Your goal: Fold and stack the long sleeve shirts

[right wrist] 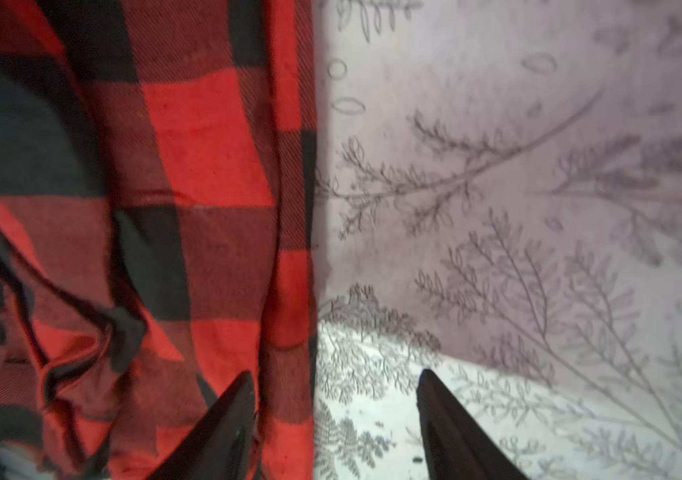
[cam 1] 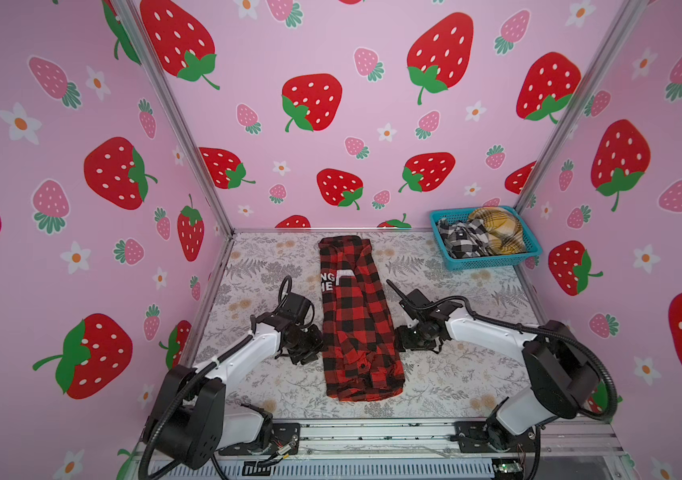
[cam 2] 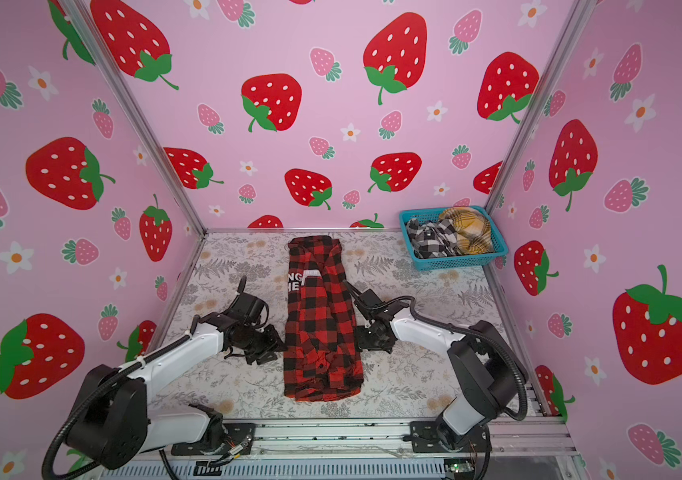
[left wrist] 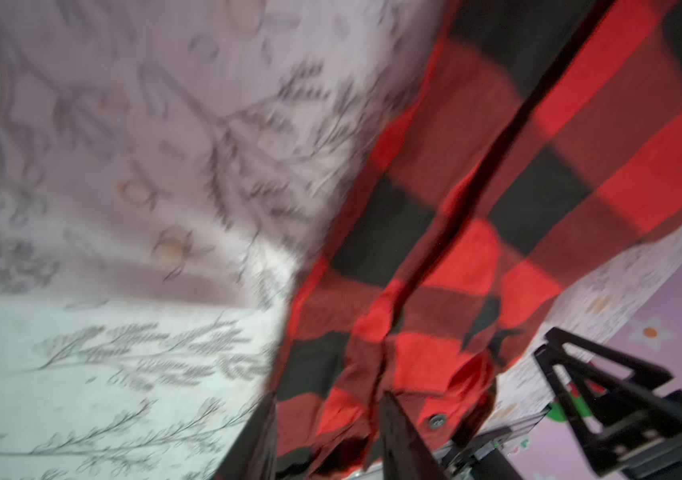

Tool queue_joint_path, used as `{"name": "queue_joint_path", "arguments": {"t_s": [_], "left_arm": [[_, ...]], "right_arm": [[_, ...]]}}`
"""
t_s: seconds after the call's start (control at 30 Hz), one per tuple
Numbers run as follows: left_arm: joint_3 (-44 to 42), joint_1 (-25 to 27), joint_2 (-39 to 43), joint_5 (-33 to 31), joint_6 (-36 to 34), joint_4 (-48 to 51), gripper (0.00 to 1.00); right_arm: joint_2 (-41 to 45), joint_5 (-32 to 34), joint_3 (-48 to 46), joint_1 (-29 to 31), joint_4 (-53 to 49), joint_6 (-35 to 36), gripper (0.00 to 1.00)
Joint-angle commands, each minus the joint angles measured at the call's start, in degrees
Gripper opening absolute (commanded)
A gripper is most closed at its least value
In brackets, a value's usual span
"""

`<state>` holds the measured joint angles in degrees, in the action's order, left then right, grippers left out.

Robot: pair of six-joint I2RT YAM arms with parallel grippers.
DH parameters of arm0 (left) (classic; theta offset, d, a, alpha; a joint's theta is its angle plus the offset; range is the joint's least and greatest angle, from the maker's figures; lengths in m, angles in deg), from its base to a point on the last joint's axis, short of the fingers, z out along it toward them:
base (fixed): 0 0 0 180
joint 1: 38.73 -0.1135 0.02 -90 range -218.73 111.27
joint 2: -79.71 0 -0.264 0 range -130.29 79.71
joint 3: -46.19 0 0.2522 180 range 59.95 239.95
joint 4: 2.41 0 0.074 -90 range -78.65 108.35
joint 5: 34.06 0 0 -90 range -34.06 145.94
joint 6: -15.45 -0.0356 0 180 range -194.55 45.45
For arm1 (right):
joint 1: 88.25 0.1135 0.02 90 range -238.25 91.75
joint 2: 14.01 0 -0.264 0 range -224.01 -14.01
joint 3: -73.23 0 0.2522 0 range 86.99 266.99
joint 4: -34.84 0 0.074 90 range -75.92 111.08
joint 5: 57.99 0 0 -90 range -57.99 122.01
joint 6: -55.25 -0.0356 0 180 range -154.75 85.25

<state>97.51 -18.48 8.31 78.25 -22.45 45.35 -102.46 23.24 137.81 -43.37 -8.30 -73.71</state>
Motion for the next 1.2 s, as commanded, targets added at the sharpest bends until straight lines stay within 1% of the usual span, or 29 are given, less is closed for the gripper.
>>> {"name": "queue_joint_path", "arguments": {"t_s": [0.0, 0.1, 0.17, 0.3, 0.4, 0.63, 0.83, 0.93, 1.03, 1.17], "left_arm": [[-5.19, 0.23, 5.46, 4.06, 4.31, 1.99, 0.48], [-9.22, 0.74, 8.59, 5.79, 7.38, 0.4, 0.48], [-10.66, 1.02, 8.87, 6.37, 8.49, -1.12, 0.48], [-11.33, 1.66, 5.3, 8.09, 9.53, -5.35, 0.48], [-10.54, 2.96, 2.04, 8.15, 9.58, -7.31, 0.48], [-10.38, 4.58, -3.26, 8.25, 11.25, -12.45, 0.47], [-10.05, 5.52, -5.65, 8.1, 11.76, -14.6, 0.47], [-9.84, 5.5, -5.53, 8.17, 11.85, -14.14, 0.44], [-8.45, 5.5, -1.05, 7.04, 12.1, -11.08, 0.45], [-4.78, 5.6, 4.48, 4.59, 11.7, -4.3, 0.47]], "right_arm": [[3.35, -5.42, -3.78, -0.08, 2.19, -3.36, 0.66], [5.81, -9.21, -7.75, -0.15, 4.94, -5.61, 0.66], [6.98, -10.91, -10.08, -0.15, 6.73, -7.13, 0.66], [7.56, -13.25, -13.62, -0.14, 10.01, -9.45, 0.64], [7.85, -16.19, -16.19, -0.14, 14.4, -12.09, 0.6], [7.85, -18.94, -19.3, 0.77, 19.12, -15.83, 0.54], [7.77, -19.35, -19.56, 1.35, 20.74, -16.98, 0.52], [8.04, -17.98, -19.22, 1.3, 18.52, -16.02, 0.53], [9.43, -14.1, -17.59, 0.79, 13.78, -14.07, 0.54], [10.16, -13.55, -17.82, 0.29, 13.04, -13.91, 0.52]]}}
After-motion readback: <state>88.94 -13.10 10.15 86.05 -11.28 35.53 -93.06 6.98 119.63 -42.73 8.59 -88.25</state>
